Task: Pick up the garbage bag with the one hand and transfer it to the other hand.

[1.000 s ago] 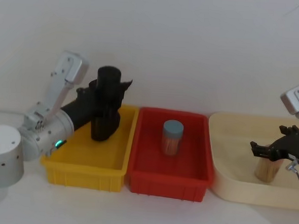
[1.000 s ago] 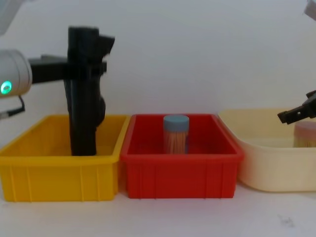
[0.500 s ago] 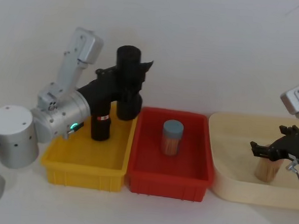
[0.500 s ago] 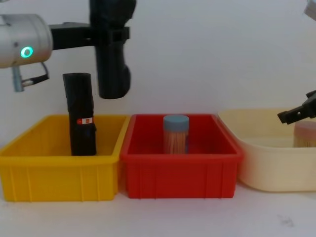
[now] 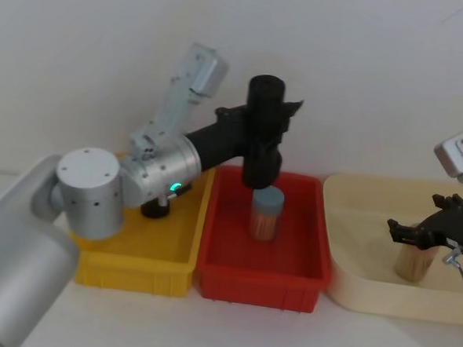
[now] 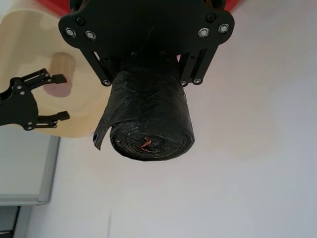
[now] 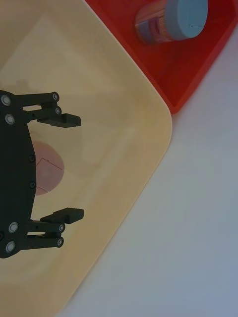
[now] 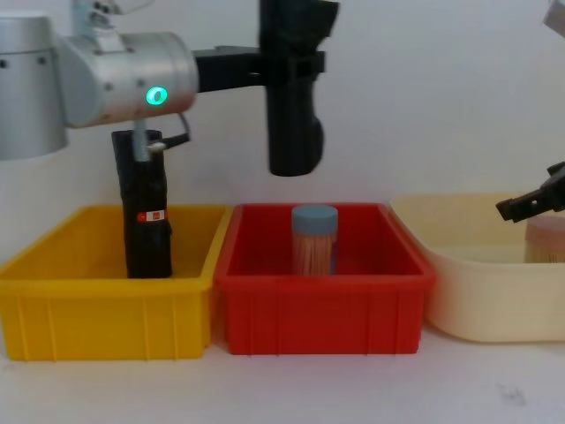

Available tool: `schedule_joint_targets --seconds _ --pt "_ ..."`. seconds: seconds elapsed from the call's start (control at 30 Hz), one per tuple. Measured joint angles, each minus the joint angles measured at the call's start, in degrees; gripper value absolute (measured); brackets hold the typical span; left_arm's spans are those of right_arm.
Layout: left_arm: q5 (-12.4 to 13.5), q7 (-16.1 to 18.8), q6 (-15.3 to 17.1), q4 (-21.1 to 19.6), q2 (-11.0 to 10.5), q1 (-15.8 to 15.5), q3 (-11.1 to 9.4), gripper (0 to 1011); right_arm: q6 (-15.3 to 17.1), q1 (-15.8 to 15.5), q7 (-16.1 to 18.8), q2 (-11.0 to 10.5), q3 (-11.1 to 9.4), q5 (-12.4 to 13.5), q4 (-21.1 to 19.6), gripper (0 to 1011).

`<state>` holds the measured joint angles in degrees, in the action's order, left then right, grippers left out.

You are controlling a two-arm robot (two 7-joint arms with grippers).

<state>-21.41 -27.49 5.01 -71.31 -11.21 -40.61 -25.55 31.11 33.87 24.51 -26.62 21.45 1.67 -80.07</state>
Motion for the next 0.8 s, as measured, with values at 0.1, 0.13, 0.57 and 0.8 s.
schedule_joint_targets --seconds 0.1,0.13,0.57,0.8 --pt "0.2 -1.0 -1.2 3.4 1.5 -2.1 -1.2 392 0.0 0.0 0.0 0.0 0.0 0.0 0.0 999" --pt "0.3 -1.4 -1.5 4.2 1.9 -2.5 -1.5 393 0.0 0.0 0.0 0.0 0.0 0.0 0.0 999" --pt "0.9 -4.0 -4.2 12.4 5.6 -7.4 -4.5 393 0.0 0.0 0.0 0.0 0.0 0.0 0.0 999" --pt "1.1 -4.7 -4.8 14.4 6.5 -8.7 -5.3 393 -0.9 -0.2 0.9 0.1 -0.5 0.6 -0.3 999"
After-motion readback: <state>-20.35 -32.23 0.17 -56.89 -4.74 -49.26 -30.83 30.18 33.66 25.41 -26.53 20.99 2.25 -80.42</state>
